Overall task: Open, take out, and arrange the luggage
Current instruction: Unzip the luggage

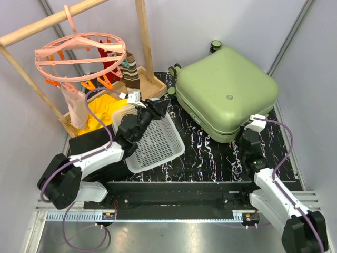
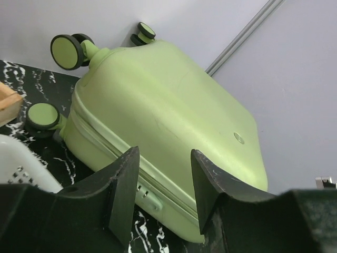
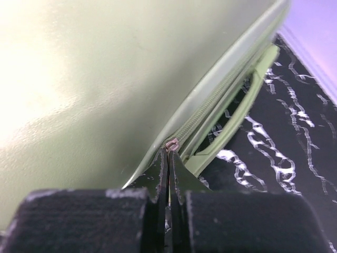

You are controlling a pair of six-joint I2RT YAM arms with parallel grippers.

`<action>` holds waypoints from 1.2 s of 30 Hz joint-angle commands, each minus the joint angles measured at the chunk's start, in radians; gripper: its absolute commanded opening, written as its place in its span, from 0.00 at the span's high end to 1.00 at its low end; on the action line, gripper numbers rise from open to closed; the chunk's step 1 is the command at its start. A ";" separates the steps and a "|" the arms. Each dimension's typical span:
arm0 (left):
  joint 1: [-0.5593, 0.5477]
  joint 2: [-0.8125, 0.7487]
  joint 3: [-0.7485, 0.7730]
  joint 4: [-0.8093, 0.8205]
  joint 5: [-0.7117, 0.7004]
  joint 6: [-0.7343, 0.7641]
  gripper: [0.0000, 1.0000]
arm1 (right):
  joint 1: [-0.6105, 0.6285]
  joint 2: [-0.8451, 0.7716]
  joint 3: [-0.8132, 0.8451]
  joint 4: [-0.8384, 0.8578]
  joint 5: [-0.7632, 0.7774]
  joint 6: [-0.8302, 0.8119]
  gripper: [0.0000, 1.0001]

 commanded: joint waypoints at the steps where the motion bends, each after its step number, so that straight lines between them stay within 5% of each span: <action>1: -0.007 -0.103 -0.049 -0.010 -0.047 0.068 0.53 | 0.158 0.047 0.071 -0.003 -0.051 0.066 1.00; 21: -0.031 -0.427 -0.170 -0.226 -0.130 0.157 0.51 | 0.609 0.109 0.120 -0.158 0.100 0.297 1.00; 36: -0.030 -0.482 -0.157 -0.339 -0.075 0.180 0.44 | 0.540 -0.031 0.128 -0.365 0.257 0.339 1.00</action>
